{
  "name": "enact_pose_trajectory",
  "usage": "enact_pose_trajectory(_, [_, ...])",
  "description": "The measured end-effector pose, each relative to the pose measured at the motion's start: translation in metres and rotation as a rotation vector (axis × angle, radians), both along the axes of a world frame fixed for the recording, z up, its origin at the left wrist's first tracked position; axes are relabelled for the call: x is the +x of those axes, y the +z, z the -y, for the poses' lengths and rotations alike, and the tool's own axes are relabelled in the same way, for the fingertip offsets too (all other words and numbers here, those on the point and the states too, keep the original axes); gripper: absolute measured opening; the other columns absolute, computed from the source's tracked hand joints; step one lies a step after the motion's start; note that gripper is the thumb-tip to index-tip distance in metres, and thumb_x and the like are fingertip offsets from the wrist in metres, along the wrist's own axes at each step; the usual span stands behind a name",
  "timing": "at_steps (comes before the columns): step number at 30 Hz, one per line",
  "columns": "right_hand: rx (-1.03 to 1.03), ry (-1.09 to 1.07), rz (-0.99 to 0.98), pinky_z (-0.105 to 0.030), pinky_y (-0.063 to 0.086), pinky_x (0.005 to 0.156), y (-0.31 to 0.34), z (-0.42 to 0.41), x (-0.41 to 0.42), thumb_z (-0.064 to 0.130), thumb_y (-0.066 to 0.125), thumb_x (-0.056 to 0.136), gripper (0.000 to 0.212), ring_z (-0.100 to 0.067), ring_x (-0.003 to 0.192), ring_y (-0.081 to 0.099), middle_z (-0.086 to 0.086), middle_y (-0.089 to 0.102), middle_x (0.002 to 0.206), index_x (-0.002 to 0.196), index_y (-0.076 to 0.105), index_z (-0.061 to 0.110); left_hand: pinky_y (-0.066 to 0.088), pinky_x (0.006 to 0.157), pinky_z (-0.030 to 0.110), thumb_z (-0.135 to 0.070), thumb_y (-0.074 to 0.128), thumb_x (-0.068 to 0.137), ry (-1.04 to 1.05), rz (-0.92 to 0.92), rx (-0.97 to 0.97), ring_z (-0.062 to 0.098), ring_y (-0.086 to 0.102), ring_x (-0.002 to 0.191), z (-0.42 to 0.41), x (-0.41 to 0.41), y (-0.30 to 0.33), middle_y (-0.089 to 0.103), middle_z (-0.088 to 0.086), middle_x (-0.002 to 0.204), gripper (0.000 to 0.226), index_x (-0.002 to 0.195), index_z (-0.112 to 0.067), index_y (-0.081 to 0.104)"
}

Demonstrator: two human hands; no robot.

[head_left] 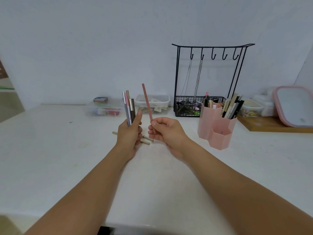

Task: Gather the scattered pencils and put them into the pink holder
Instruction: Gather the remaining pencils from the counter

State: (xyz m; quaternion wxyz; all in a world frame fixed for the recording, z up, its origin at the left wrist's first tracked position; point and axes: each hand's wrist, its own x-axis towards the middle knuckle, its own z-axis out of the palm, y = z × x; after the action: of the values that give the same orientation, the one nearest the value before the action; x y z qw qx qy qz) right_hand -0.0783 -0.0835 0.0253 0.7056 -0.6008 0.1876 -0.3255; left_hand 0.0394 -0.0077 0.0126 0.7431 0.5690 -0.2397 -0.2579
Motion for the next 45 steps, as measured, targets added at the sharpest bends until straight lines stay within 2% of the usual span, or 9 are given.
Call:
enact_pose_trajectory(9, [-0.096, 0.0, -0.052, -0.018, 0.049, 0.059, -0.01, -0.012, 0.004, -0.001, 0.074, 0.083, 0.007, -0.015, 0.064, 0.059, -0.012, 0.066, 0.075, 0.084, 0.07, 0.006, 0.051, 0.067, 0.039, -0.05, 0.094, 0.055, -0.155, 0.047, -0.062, 0.025, 0.06, 0.062, 0.001, -0.001, -0.004, 0.061, 0.012, 0.068, 0.051, 0.072, -0.018, 0.058])
enact_pose_trajectory(13, [-0.174, -0.007, -0.044, -0.015, 0.052, 0.062, -0.01, -0.015, 0.002, -0.008, 0.075, 0.079, 0.013, -0.008, 0.062, 0.067, -0.013, 0.07, 0.076, 0.089, 0.072, -0.001, 0.044, 0.046, 0.022, -0.033, 0.079, 0.086, -0.081, 0.025, -0.012, 0.014, 0.053, 0.045, 0.005, -0.001, -0.004, 0.053, 0.0, 0.053, 0.036, 0.071, -0.015, 0.051])
enact_pose_trajectory(18, [-0.408, -0.149, -0.207, -0.024, 0.053, 0.08, -0.016, -0.003, 0.006, 0.026, 0.081, 0.081, 0.032, -0.011, 0.085, 0.064, 0.0, 0.07, 0.098, 0.108, 0.067, 0.019, 0.042, 0.042, 0.024, -0.041, 0.066, 0.096, 0.001, -0.001, -0.013, 0.019, 0.057, 0.051, 0.005, 0.006, -0.004, 0.064, 0.005, 0.062, 0.035, 0.083, -0.009, 0.059])
enact_pose_trajectory(23, [-0.8, -0.073, -0.501, -0.032, 0.042, 0.098, -0.029, 0.003, 0.011, 0.045, 0.053, 0.097, 0.044, -0.018, 0.119, 0.052, -0.002, 0.057, 0.13, 0.134, 0.053, 0.021, 0.047, 0.041, 0.023, -0.04, 0.065, 0.097, 0.037, -0.076, -0.089, 0.017, 0.062, 0.048, 0.002, 0.007, -0.002, 0.063, 0.012, 0.067, 0.038, 0.101, -0.003, 0.057])
enact_pose_trajectory(28, [-1.017, 0.024, -0.557, -0.044, 0.048, 0.09, -0.033, 0.001, 0.011, 0.036, 0.04, 0.102, 0.035, -0.024, 0.099, 0.059, -0.005, 0.067, 0.105, 0.108, 0.069, 0.017, 0.034, 0.037, 0.02, -0.039, 0.065, 0.097, 0.18, -0.05, -0.068, 0.011, 0.042, 0.04, 0.0, 0.012, -0.001, 0.043, -0.001, 0.056, 0.027, 0.087, -0.019, 0.05])
enact_pose_trajectory(32, [-1.098, 0.006, -0.593, -0.04, 0.05, 0.088, -0.031, -0.002, 0.009, 0.033, 0.063, 0.093, 0.029, -0.023, 0.099, 0.06, -0.002, 0.067, 0.109, 0.117, 0.07, 0.02, 0.025, 0.038, 0.021, -0.035, 0.071, 0.093, 0.23, -0.049, -0.027, 0.009, 0.034, 0.038, 0.001, 0.013, -0.002, 0.04, -0.003, 0.053, 0.035, 0.077, -0.021, 0.043])
enact_pose_trajectory(36, [-1.074, -0.189, -0.618, -0.033, 0.052, 0.077, -0.022, -0.004, 0.01, 0.026, 0.07, 0.087, 0.015, -0.017, 0.085, 0.062, 0.001, 0.071, 0.095, 0.099, 0.077, 0.023, 0.025, 0.038, 0.02, -0.04, 0.07, 0.093, 0.199, -0.007, 0.01, 0.012, 0.036, 0.037, 0.002, 0.009, 0.0, 0.041, -0.004, 0.049, 0.041, 0.073, -0.02, 0.04])
enact_pose_trajectory(41, [-1.222, -0.345, -0.865, -0.033, 0.05, 0.067, -0.009, 0.004, 0.001, 0.018, 0.063, 0.085, 0.01, -0.028, 0.077, 0.06, -0.005, 0.066, 0.091, 0.09, 0.07, 0.014, 0.033, 0.039, 0.023, -0.045, 0.064, 0.097, 0.141, 0.074, 0.044, 0.014, 0.05, 0.038, 0.001, 0.007, -0.001, 0.049, -0.001, 0.05, 0.032, 0.085, -0.018, 0.052])
enact_pose_trajectory(45, [-1.261, -0.335, -0.925, -0.032, 0.043, 0.062, -0.004, 0.014, -0.007, 0.013, 0.059, 0.084, 0.006, -0.029, 0.072, 0.054, -0.007, 0.058, 0.083, 0.086, 0.063, 0.009, 0.026, 0.041, 0.023, -0.04, 0.066, 0.096, 0.084, 0.064, 0.04, 0.013, 0.034, 0.041, 0.0, 0.005, -0.002, 0.038, -0.007, 0.048, 0.037, 0.078, -0.021, 0.041])
